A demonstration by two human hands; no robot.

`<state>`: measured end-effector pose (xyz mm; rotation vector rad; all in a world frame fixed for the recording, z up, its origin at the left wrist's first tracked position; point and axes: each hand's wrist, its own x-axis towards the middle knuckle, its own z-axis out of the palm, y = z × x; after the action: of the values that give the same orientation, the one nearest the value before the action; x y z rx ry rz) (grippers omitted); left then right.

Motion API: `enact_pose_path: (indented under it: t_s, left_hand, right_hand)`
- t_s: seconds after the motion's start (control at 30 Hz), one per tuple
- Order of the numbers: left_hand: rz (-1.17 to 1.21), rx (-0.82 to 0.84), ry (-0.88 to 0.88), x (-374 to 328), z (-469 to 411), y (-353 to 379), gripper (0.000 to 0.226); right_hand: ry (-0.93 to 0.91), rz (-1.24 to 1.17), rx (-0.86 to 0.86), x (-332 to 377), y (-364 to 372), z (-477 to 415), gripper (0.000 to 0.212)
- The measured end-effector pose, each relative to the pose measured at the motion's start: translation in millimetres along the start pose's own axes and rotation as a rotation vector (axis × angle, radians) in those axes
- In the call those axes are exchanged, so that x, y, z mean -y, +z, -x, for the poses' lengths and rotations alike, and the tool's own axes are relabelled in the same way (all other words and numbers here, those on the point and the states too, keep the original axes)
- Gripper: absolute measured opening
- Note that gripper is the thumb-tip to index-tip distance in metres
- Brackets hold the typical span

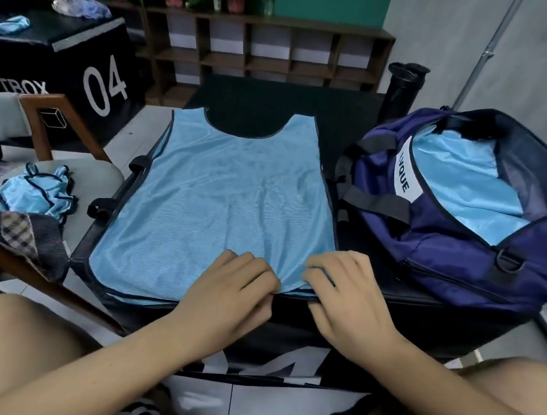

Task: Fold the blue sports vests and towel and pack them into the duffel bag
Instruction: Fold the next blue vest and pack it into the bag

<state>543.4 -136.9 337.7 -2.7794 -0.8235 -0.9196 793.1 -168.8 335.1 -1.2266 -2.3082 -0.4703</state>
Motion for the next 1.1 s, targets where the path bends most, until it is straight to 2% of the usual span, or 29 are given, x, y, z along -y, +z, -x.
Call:
enact_pose_path:
  t_s: [0.13, 0.27, 0.4, 0.53, 0.7, 0.83, 1.0, 1.1]
  left_hand:
    - [0.01, -0.018, -0.001, 4.4, -3.2, -2.7, 0.008]
    - [0.023, 0.038, -0.007, 6.9, -4.7, -3.6, 0.02]
    - [0.048, 0.101, -0.005, 5.9, -4.1, -5.1, 0.015]
    - [0.096, 0.086, -0.034, 3.8, -6.9, -4.7, 0.006]
    - [0.143, 0.057, -0.097, 4.2, -12.3, -8.4, 0.005]
    - [0.149, 0.049, -0.095, 5.0, -15.1, -11.4, 0.005]
    - [0.114, 0.015, -0.093, 4.0, -18.4, -13.4, 0.016]
    - [0.025, -0.021, -0.054, 7.6, -19.4, -19.1, 0.012]
  right_hand:
    - [-0.001, 0.003, -0.062, -15.4, -14.1, -5.5, 0.028]
    - [-0.072, 0.046, -0.091, -30.5, -30.1, -4.2, 0.023]
    - [-0.137, 0.074, 0.035, -39.4, -30.8, 4.0, 0.026]
    - [-0.043, -0.017, 0.138, -37.8, -30.9, 15.0, 0.04]
    - [-0.014, -0.06, 0.122, -26.7, -28.0, 20.5, 0.036]
    - [0.0, -0.007, -0.003, -15.6, -20.9, 13.0, 0.042]
    - [0.01, -0.048, -0.109, -3.7, -17.3, -6.6, 0.009]
    - [0.019, -0.017, -0.071, -12.4, -19.8, -11.6, 0.013]
